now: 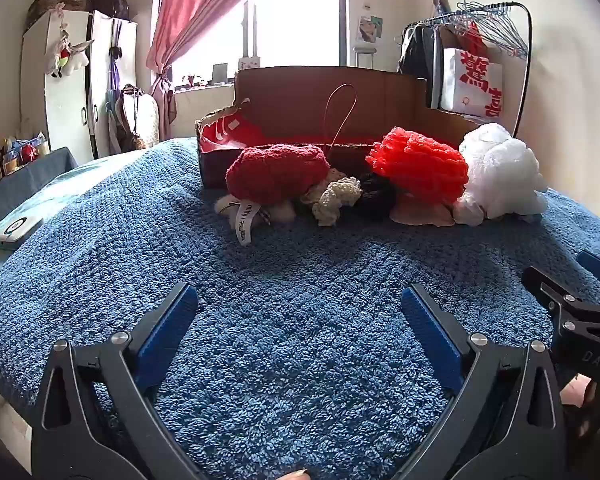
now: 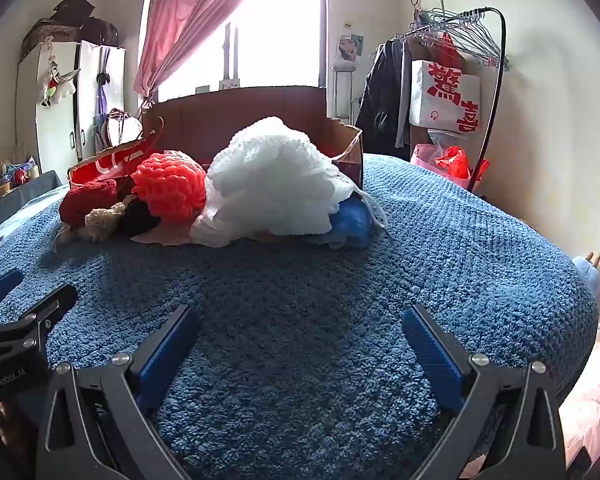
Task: Organize soft objects
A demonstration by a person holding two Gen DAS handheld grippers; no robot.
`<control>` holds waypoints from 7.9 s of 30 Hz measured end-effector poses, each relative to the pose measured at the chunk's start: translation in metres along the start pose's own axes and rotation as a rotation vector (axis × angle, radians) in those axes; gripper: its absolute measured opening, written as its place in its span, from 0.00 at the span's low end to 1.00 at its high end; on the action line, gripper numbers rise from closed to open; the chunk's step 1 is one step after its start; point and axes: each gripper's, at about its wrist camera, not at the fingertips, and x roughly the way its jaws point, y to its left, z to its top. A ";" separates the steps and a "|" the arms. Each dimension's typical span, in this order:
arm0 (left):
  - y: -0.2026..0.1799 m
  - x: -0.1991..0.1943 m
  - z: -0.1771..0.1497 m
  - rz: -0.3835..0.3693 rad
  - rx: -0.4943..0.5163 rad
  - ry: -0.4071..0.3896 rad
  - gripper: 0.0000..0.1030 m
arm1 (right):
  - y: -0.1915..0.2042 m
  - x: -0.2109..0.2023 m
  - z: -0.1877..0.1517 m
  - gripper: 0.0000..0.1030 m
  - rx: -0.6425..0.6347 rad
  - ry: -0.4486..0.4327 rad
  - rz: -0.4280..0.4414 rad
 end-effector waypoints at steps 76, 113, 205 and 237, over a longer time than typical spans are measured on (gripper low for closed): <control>0.000 0.000 0.000 -0.002 -0.005 0.000 1.00 | 0.001 0.001 0.000 1.00 -0.005 0.001 -0.004; 0.007 -0.002 0.048 -0.020 -0.010 0.002 1.00 | -0.006 -0.003 0.047 1.00 0.006 -0.038 0.002; -0.034 0.288 0.265 -0.206 0.122 0.417 0.34 | 0.050 0.291 0.270 0.53 -0.016 0.435 0.366; -0.052 0.343 0.247 -0.207 0.153 0.513 0.52 | 0.028 0.347 0.261 0.61 0.044 0.610 0.424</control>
